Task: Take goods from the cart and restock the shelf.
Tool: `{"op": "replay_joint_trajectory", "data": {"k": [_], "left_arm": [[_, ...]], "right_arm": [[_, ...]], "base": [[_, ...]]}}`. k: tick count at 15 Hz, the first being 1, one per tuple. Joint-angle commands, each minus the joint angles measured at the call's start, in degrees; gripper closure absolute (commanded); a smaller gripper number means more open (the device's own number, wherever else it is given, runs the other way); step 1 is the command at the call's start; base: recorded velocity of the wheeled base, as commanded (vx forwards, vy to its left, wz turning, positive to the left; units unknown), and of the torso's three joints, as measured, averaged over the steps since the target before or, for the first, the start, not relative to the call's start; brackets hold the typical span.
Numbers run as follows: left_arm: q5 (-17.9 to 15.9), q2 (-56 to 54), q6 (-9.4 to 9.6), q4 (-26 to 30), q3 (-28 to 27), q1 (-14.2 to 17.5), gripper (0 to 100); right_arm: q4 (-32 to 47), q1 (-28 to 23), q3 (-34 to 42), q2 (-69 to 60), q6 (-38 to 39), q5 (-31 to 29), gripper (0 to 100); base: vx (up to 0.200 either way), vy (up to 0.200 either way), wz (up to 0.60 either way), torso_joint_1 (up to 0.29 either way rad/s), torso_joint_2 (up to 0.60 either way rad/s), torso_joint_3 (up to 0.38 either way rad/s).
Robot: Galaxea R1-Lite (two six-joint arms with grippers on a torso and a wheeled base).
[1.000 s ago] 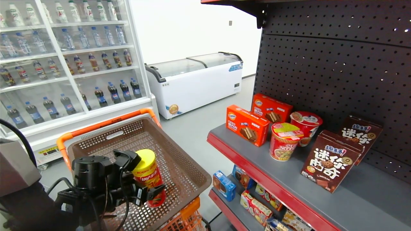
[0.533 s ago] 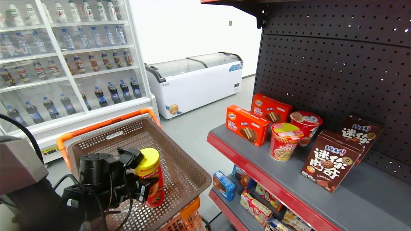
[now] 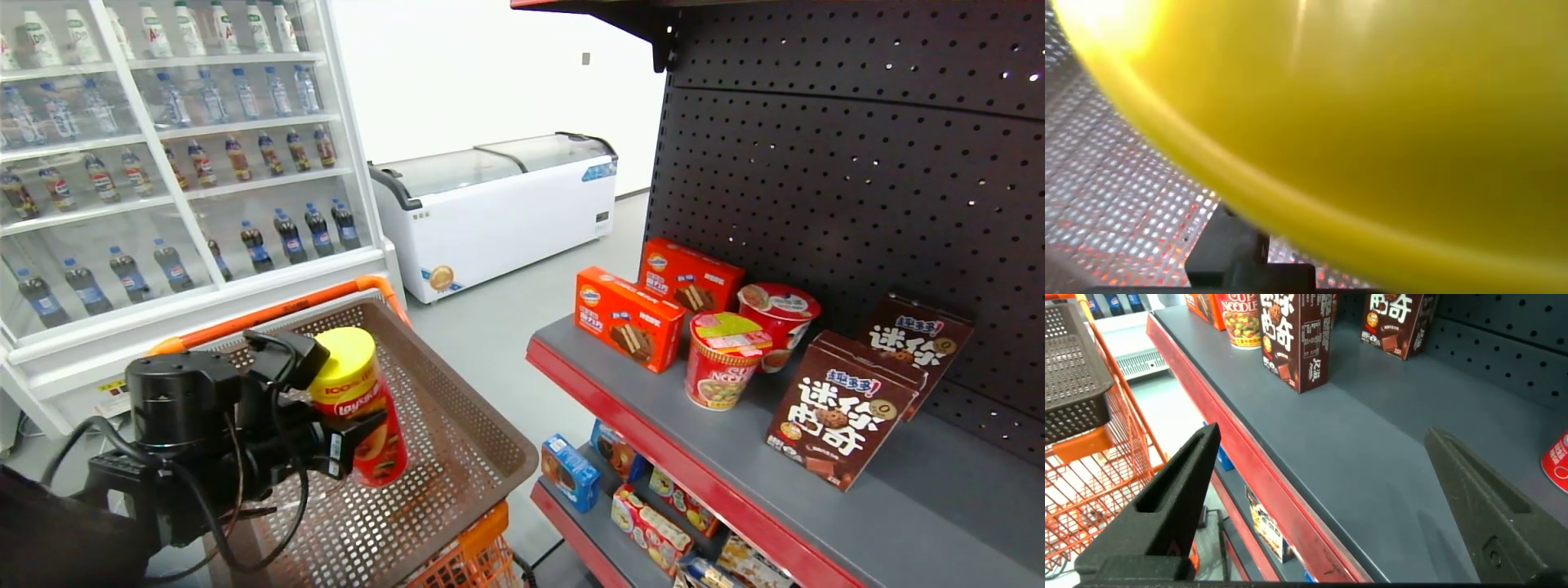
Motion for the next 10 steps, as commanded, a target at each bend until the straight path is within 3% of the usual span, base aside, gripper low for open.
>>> {"op": "replay_joint_trajectory", "data": {"k": [1, 4, 7, 10], "left_arm": [[0.5, -13.8, -0.32, 9.0, -0.8, 0.2, 100], [3.7, -27.5, -0.58, 22.4, 0.5, 0.3, 100], [3.6, -39.8, -4.01, 33.3, 0.6, 1.6, 100], [2.7, -48.3, -4.10, 43.0, 0.5, 1.9, 100]], "right_arm": [[0.0, 0.0, 0.0, 0.1, 0.0, 0.0, 0], [0.0, 0.0, 0.0, 0.1, 0.0, 0.0, 0], [0.0, 0.0, 0.0, 0.1, 0.0, 0.0, 0], [0.0, 0.0, 0.0, 0.1, 0.0, 0.0, 0]], "base": [[0.000, 0.000, 0.00, 0.000, 0.00, 0.000], [0.000, 0.000, 0.00, 0.000, 0.00, 0.000], [0.000, 0.000, 0.00, 0.000, 0.00, 0.000], [0.000, 0.000, 0.00, 0.000, 0.00, 0.000]]}}
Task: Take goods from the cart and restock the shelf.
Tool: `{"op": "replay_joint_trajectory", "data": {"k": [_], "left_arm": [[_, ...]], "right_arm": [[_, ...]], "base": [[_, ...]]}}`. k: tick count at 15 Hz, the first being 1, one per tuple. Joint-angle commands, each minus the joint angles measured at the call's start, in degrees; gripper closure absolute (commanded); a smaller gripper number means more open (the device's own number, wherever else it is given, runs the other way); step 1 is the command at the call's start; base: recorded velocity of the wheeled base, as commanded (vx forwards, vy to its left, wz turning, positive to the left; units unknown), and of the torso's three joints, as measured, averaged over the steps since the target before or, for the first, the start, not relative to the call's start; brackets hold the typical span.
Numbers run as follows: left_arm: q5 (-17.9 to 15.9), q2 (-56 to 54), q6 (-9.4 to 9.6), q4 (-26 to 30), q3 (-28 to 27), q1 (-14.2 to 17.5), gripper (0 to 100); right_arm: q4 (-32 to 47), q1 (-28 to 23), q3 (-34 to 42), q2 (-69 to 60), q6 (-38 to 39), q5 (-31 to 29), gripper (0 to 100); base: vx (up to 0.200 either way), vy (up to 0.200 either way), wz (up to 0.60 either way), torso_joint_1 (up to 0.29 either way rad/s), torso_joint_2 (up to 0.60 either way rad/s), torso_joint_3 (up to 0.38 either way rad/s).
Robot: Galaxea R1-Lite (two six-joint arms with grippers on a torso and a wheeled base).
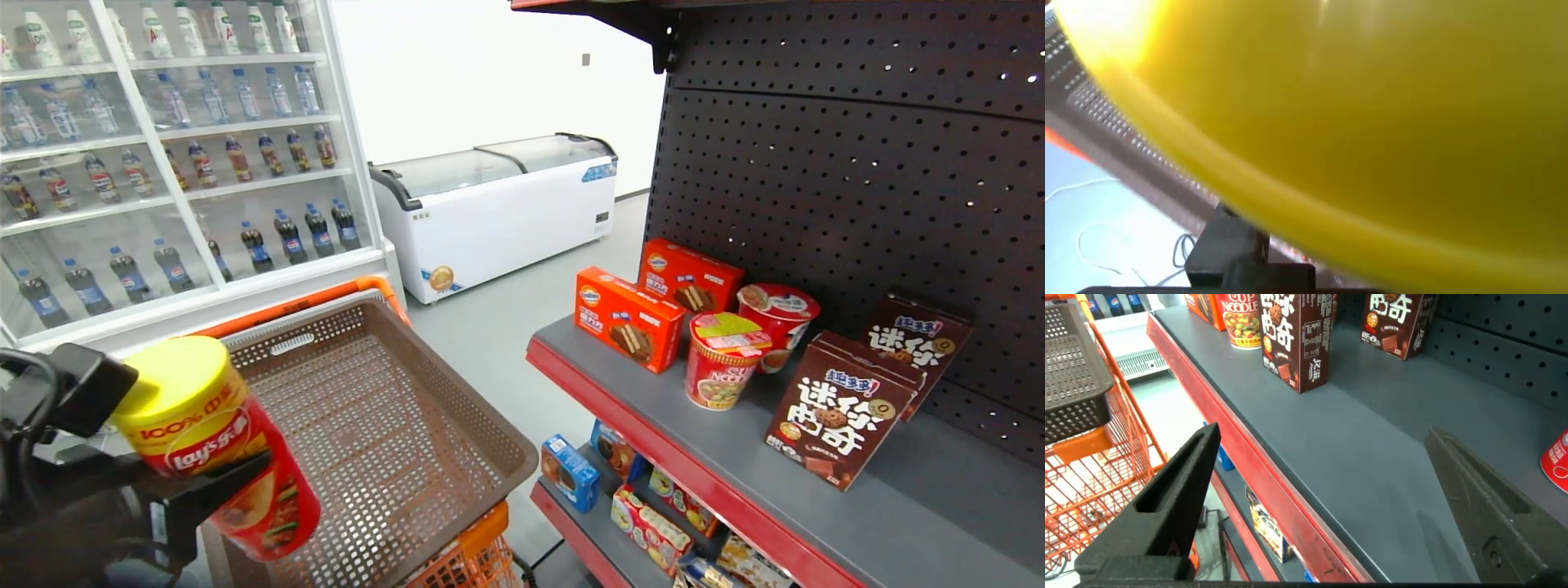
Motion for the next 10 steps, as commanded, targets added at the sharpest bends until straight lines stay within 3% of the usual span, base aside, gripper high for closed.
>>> {"op": "replay_joint_trajectory", "data": {"k": [1, 3, 5, 6, 7, 10], "left_arm": [[-0.4, -16.1, -0.21, 11.0, 0.3, 1.2, 100], [0.2, -24.5, -0.21, 21.7, 0.7, 1.3, 100], [0.2, -31.2, -0.21, 28.4, 0.9, 1.3, 100], [0.2, -31.2, -0.21, 28.4, 0.9, 1.3, 100], [0.2, -37.0, -0.21, 31.8, 1.4, 1.1, 100], [-0.2, -42.2, 0.15, 31.8, 3.1, 0.6, 100]], "right_arm": [[0.0, 0.0, 0.0, 0.1, 0.0, 0.0, 0], [0.0, 0.0, 0.0, 0.1, 0.0, 0.0, 0], [0.0, 0.0, 0.0, 0.1, 0.0, 0.0, 0], [0.0, 0.0, 0.0, 0.1, 0.0, 0.0, 0], [0.0, 0.0, 0.0, 0.1, 0.0, 0.0, 0], [0.0, 0.0, 0.0, 0.1, 0.0, 0.0, 0]], "base": [[0.000, 0.000, 0.00, 0.000, 0.00, 0.000], [0.000, 0.000, 0.00, 0.000, 0.00, 0.000], [0.000, 0.000, 0.00, 0.000, 0.00, 0.000], [0.000, 0.000, 0.00, 0.000, 0.00, 0.000], [0.000, 0.000, 0.00, 0.000, 0.00, 0.000], [0.000, 0.000, 0.00, 0.000, 0.00, 0.000]]}}
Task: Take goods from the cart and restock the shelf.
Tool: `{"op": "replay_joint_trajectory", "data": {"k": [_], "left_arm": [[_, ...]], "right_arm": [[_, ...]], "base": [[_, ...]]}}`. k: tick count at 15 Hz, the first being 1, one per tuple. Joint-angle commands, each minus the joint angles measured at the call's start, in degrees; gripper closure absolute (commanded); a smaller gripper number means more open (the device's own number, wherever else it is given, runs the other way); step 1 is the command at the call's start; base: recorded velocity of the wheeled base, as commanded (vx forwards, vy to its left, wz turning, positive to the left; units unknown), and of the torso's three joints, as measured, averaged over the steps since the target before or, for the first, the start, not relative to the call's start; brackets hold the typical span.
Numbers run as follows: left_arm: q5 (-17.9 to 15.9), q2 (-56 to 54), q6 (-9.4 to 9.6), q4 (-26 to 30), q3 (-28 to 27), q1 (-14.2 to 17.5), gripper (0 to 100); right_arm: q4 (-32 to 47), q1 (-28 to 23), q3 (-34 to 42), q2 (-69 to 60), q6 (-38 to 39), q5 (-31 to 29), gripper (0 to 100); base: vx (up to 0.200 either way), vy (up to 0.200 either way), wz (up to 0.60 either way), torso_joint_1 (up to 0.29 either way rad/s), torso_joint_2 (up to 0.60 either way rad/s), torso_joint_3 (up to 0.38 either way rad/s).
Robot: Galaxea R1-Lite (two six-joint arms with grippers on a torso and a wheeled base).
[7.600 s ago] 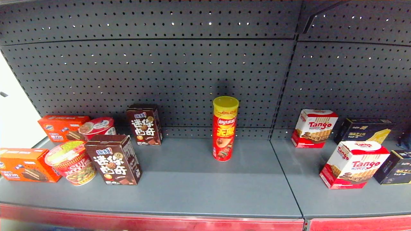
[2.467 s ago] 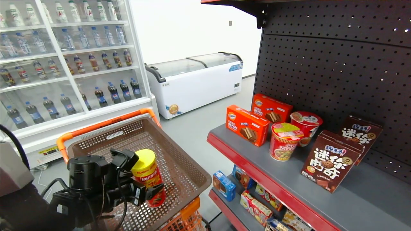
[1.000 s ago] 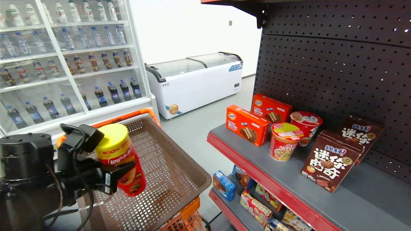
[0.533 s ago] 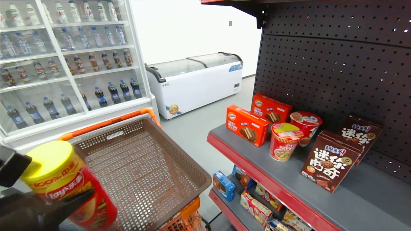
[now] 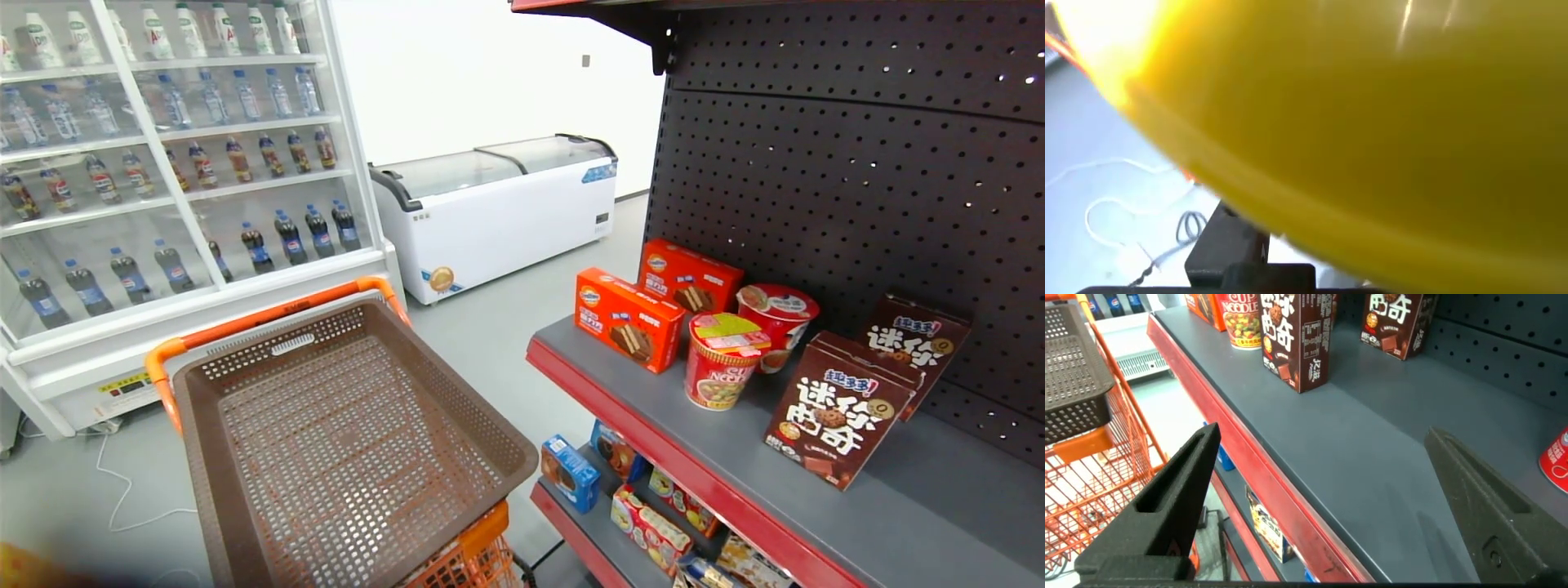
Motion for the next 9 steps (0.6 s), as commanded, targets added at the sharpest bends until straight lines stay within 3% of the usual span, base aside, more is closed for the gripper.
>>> {"op": "replay_joint_trajectory", "data": {"k": [1, 9], "left_arm": [[0.1, -7.7, 0.17, 0.1, 1.2, -0.2, 100], [1.8, -17.9, -0.09, 1.0, 3.8, 0.0, 100]], "right_arm": [[0.0, 0.0, 0.0, 0.1, 0.0, 0.0, 0], [0.0, 0.0, 0.0, 0.1, 0.1, 0.0, 0]], "base": [[0.000, 0.000, 0.00, 0.000, 0.00, 0.000], [0.000, 0.000, 0.00, 0.000, 0.00, 0.000]]}}
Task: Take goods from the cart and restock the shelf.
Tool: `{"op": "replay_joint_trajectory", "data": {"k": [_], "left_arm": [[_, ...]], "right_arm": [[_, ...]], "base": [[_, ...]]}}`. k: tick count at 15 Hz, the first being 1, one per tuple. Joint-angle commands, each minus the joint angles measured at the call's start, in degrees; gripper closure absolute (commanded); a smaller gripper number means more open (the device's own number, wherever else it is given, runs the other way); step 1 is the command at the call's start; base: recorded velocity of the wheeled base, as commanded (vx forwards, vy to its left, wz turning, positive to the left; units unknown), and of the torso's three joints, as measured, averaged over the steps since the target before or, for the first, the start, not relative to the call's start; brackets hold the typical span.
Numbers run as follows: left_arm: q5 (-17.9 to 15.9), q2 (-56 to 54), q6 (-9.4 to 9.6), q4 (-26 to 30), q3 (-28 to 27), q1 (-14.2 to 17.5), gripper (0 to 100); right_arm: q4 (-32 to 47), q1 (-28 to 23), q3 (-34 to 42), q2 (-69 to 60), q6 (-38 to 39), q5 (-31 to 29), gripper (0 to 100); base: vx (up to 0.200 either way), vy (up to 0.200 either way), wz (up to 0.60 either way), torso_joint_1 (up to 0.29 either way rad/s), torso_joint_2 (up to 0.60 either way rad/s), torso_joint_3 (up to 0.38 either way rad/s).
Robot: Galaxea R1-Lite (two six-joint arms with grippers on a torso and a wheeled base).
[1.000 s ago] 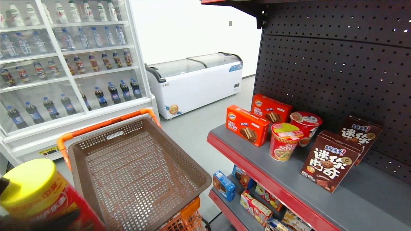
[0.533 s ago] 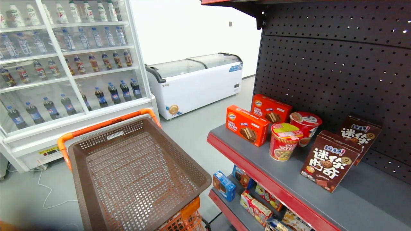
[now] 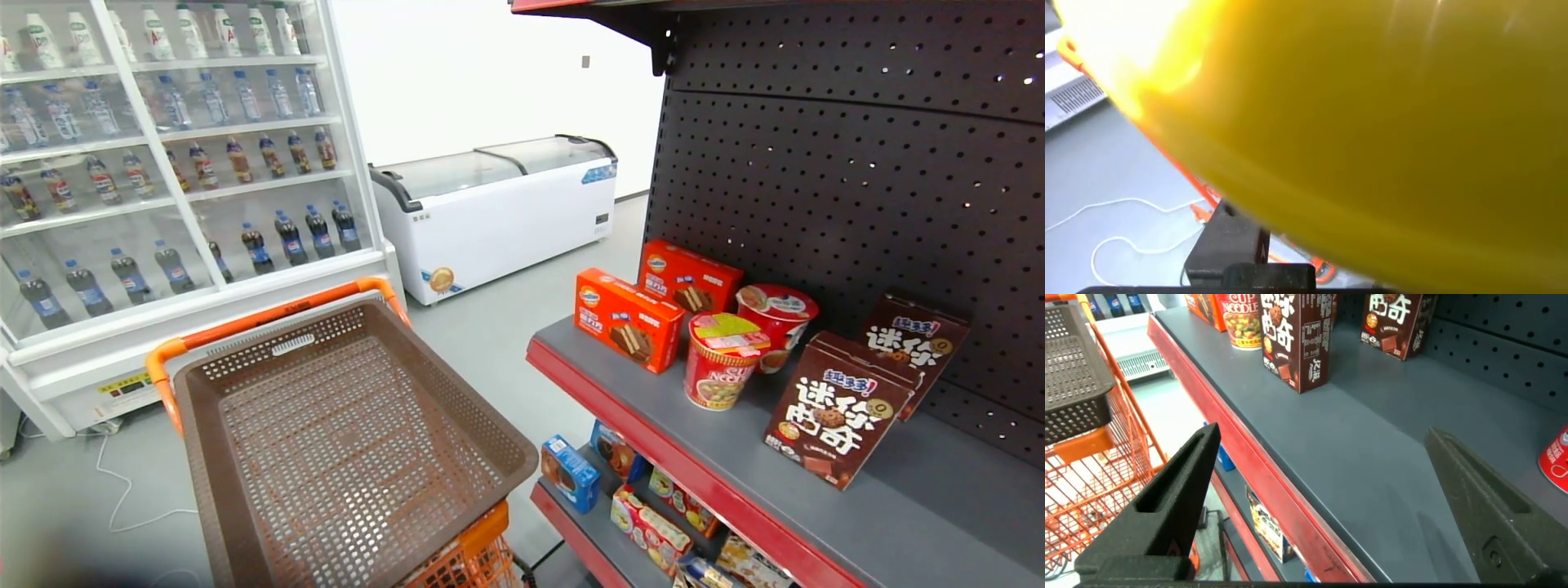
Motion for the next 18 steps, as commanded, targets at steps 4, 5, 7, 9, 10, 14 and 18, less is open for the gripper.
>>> {"op": "replay_joint_trajectory", "data": {"k": [4, 5, 7, 9, 10, 14, 18], "left_arm": [[-0.2, -4.6, 0.02, 0.2, 1.3, -0.4, 100], [-0.2, -4.6, 0.02, 0.2, 1.4, -0.4, 100], [-0.3, -4.7, 0.02, 0.1, 2.1, -0.6, 100], [-0.4, -4.7, 0.02, 0.1, 2.7, -0.6, 100], [-0.4, -4.7, 0.02, 0.1, 2.8, -0.7, 100], [-0.2, -4.6, 0.02, 0.1, 3.0, -2.6, 100], [-0.3, -4.6, -0.16, 0.1, 3.0, -2.6, 100]], "right_arm": [[0.0, 0.0, 0.0, 0.1, 0.0, 0.0, 0], [0.0, 0.0, 0.0, 0.1, 0.0, 0.0, 0], [0.0, 0.0, 0.0, 0.1, 0.0, 0.0, 0], [0.0, 0.0, 0.0, 0.1, 0.0, 0.0, 0], [0.0, 0.0, 0.0, 0.1, 0.0, 0.0, 0], [0.0, 0.0, 0.0, 0.1, 0.0, 0.0, 0], [0.0, 0.0, 0.0, 0.1, 0.0, 0.0, 0]], "base": [[0.000, 0.000, -0.60, -0.001, 0.00, 0.000], [0.000, 0.000, -0.60, 0.007, 0.00, 0.007], [0.000, 0.000, -0.60, 0.007, 0.00, 0.002], [0.000, 0.000, -0.60, 0.000, 0.00, 0.002], [0.000, 0.000, -0.60, 0.002, 0.00, 0.007], [0.000, 0.000, -0.60, 0.002, 0.00, 0.002], [0.000, 0.000, -0.60, 0.002, 0.00, 0.002]]}}
